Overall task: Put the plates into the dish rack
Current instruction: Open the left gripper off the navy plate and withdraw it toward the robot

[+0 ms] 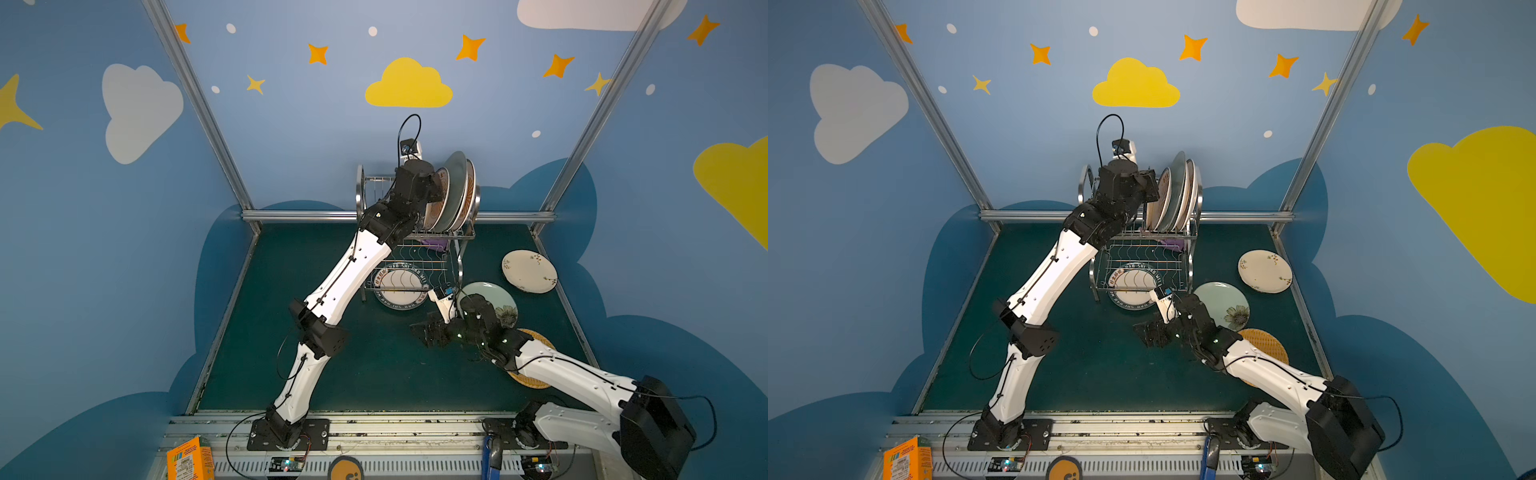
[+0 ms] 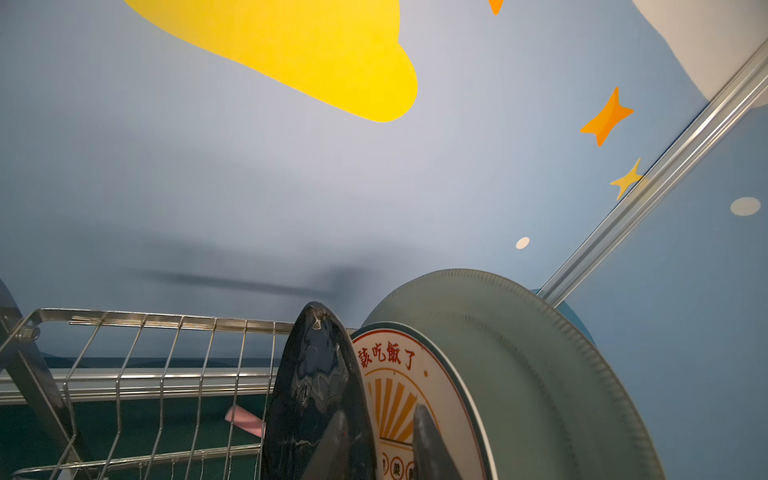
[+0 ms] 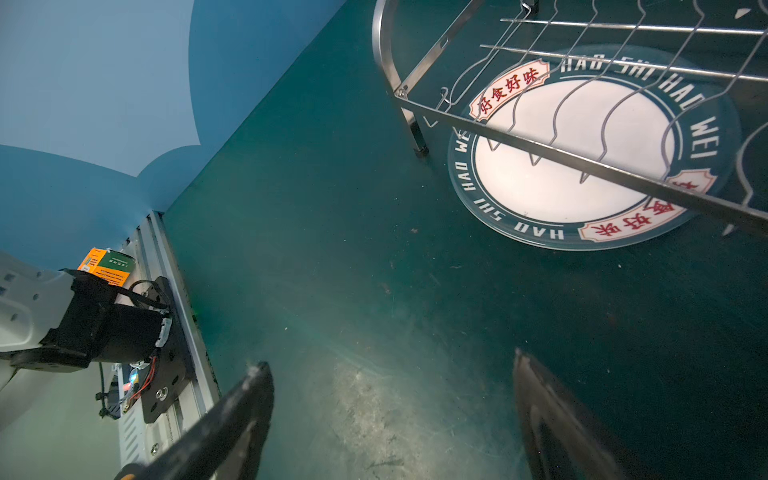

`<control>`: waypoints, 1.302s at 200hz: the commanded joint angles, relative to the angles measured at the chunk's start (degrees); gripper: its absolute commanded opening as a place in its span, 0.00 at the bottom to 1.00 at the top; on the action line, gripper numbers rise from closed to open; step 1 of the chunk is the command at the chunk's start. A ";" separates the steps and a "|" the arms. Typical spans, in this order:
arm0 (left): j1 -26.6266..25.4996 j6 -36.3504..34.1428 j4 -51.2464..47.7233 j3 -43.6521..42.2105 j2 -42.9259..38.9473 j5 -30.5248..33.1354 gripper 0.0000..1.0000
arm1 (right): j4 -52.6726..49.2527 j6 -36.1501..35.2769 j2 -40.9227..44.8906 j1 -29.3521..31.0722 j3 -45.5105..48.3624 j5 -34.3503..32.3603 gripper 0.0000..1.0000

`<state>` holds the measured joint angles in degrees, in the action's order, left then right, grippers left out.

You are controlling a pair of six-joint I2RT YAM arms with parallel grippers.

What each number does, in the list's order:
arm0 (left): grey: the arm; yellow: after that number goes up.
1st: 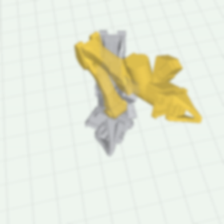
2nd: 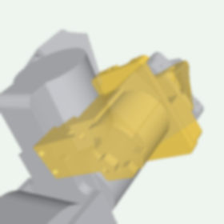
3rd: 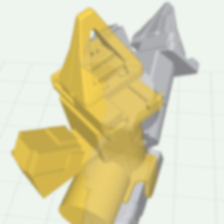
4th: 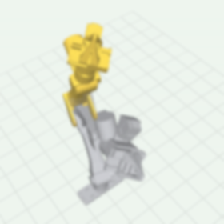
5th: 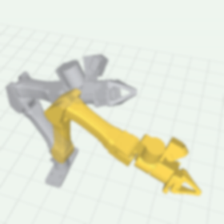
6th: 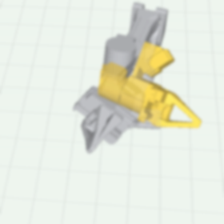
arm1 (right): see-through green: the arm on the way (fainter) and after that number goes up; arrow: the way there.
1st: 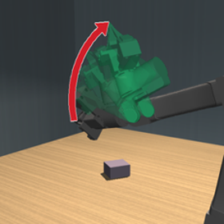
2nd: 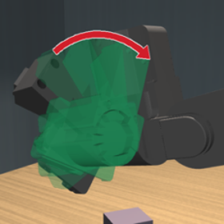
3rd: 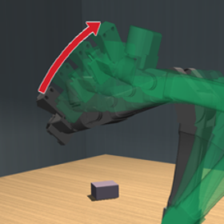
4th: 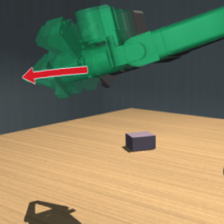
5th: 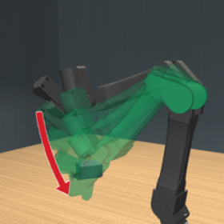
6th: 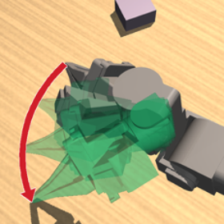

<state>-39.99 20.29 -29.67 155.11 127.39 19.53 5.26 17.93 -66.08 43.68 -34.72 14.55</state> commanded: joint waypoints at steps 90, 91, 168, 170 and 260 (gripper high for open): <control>0.59 3.89 -7.23 1.46 -9.66 -13.00 0.43 | -6.07 1.36 -1.01 0.35 -3.49 -2.95 0.89; 0.65 3.97 -7.37 1.31 -9.86 -13.19 0.43 | -6.24 1.38 -1.08 0.35 -4.25 -3.03 0.89; 3.36 10.18 5.48 -50.01 -46.54 -22.95 0.81 | -12.03 5.47 0.77 -0.18 -6.81 -6.89 0.89; 3.45 10.24 5.80 -51.67 -47.77 -23.31 0.82 | -12.03 5.76 1.02 -0.18 -6.78 -7.03 0.88; 5.40 6.47 8.36 -102.32 -88.33 -40.17 1.00 | -5.71 16.95 6.49 -0.61 4.24 -13.33 0.90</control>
<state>-34.65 28.49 -22.68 61.14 44.82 -14.68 -3.29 29.91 -59.88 43.53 -32.95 4.62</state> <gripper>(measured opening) 0.996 0.894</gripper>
